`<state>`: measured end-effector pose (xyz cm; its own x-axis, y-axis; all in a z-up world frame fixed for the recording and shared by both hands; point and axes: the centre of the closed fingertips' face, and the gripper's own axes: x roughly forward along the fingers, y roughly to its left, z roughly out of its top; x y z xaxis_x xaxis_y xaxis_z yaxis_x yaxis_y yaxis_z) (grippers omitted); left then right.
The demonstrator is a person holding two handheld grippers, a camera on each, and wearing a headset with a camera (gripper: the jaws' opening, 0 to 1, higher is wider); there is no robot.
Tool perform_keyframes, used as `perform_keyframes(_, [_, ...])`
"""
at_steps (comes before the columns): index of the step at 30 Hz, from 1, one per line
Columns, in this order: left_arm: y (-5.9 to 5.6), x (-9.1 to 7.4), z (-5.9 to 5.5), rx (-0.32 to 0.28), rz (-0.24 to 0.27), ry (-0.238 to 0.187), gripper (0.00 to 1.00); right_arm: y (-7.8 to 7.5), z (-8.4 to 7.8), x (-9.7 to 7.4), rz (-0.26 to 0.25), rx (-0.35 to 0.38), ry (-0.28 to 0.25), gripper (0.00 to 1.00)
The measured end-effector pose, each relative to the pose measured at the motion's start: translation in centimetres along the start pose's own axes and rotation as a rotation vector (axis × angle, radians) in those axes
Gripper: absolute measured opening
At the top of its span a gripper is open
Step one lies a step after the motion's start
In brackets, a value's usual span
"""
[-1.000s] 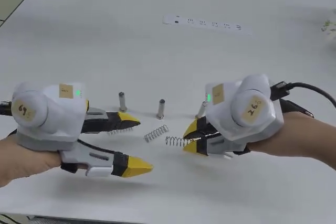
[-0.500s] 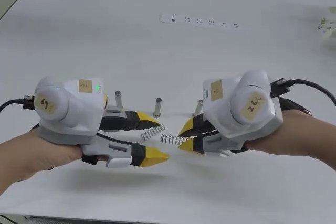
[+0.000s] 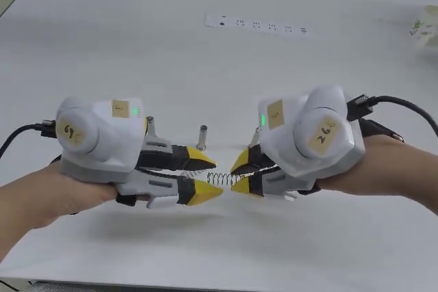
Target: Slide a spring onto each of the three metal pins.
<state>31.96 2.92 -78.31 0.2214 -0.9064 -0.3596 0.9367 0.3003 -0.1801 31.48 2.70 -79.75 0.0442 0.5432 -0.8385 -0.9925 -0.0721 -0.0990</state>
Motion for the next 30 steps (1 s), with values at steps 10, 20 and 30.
perform_keyframes(10, [-0.25,0.34,0.25,0.008,-0.011,-0.009,0.09,-0.12,0.01,-0.23,-0.003,0.014,-0.012,0.08])
perform_keyframes(20, [-0.3,0.37,0.29,0.022,-0.02,-0.004,0.04,0.07,-0.07,-0.11,0.004,0.014,-0.012,0.08])
perform_keyframes(30, [-0.53,0.48,0.05,0.018,-0.056,0.004,0.02,0.36,-0.14,-0.05,0.014,0.027,-0.022,0.08])
